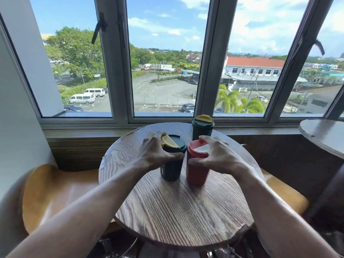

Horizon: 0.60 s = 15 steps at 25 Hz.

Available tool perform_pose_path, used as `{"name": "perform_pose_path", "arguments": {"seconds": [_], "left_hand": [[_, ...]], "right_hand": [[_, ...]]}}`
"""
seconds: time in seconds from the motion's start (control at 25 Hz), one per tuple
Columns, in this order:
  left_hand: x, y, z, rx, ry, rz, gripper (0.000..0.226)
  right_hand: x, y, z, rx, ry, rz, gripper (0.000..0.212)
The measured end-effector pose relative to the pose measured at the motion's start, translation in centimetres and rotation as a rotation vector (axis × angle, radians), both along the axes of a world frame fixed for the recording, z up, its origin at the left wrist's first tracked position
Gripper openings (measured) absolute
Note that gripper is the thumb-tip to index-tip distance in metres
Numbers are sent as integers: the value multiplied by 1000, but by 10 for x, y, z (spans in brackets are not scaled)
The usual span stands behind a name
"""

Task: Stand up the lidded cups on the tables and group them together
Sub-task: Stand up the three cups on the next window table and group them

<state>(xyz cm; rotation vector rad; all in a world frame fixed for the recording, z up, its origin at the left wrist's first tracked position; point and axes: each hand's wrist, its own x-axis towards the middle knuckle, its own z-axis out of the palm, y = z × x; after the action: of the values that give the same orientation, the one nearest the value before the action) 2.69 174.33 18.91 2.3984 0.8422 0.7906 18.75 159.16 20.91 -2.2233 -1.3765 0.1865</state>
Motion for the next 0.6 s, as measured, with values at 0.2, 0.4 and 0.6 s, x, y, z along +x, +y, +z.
{"name": "perform_pose_path", "arguments": {"seconds": [0.2,0.4,0.6], "left_hand": [[-1,1,-3,-4,-3,4,105],[0,-1,-7,-10,-8,-2,108],[-3,-5,-6,-19,-21,-21,117]], "right_hand": [[4,4,1,-19,-34,32,101],[12,5,4,-48,-25,75,103],[20,4,21,-97,111,123,97]]}}
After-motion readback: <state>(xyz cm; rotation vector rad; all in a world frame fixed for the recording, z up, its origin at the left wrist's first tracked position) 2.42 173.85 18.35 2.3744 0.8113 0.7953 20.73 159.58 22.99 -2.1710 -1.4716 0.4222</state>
